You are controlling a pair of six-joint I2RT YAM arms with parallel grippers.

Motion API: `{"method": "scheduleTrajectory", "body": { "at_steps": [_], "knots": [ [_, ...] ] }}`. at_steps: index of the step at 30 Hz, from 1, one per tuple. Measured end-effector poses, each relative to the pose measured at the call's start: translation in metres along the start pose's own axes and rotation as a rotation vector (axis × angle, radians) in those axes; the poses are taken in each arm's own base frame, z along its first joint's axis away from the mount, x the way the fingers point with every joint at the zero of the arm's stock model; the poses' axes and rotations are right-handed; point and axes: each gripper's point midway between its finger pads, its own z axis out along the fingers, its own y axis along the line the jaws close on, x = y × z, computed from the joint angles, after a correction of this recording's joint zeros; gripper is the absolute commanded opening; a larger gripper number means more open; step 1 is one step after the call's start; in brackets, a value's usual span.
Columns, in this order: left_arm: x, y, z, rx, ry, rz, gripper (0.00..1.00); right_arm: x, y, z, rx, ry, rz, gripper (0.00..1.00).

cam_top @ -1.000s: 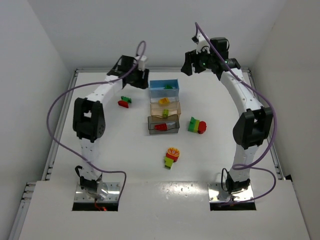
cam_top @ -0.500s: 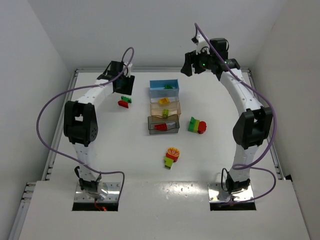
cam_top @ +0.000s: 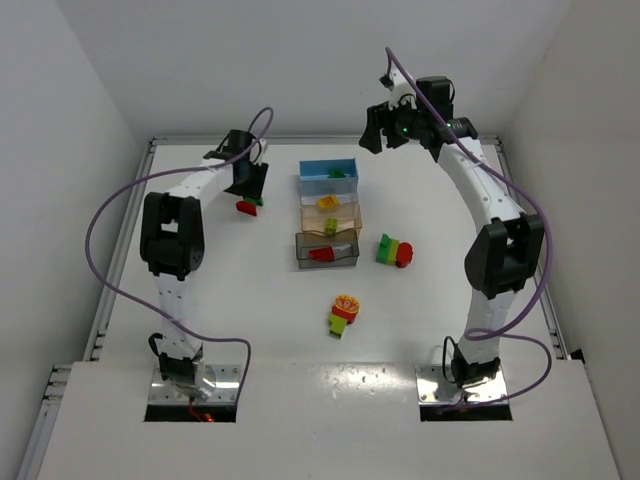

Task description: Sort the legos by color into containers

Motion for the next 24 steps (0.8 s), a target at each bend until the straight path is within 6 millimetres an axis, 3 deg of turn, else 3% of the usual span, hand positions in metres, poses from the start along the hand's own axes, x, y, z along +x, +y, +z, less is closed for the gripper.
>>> {"method": "scheduleTrajectory", "body": {
  "at_steps": [15, 20, 24],
  "knots": [
    [0.009, -0.001, 0.031, -0.002, 0.049, 0.012, 0.54, 0.0, -0.001, 0.0, 0.003, 0.0, -0.004, 0.74],
    [0.008, -0.003, 0.032, 0.006, 0.048, 0.014, 0.37, 0.0, -0.001, 0.0, 0.003, 0.0, -0.003, 0.74],
    [0.007, -0.006, 0.032, 0.025, 0.045, 0.01, 0.29, 0.0, -0.001, 0.0, 0.003, 0.0, -0.003, 0.74]
  ]
}}
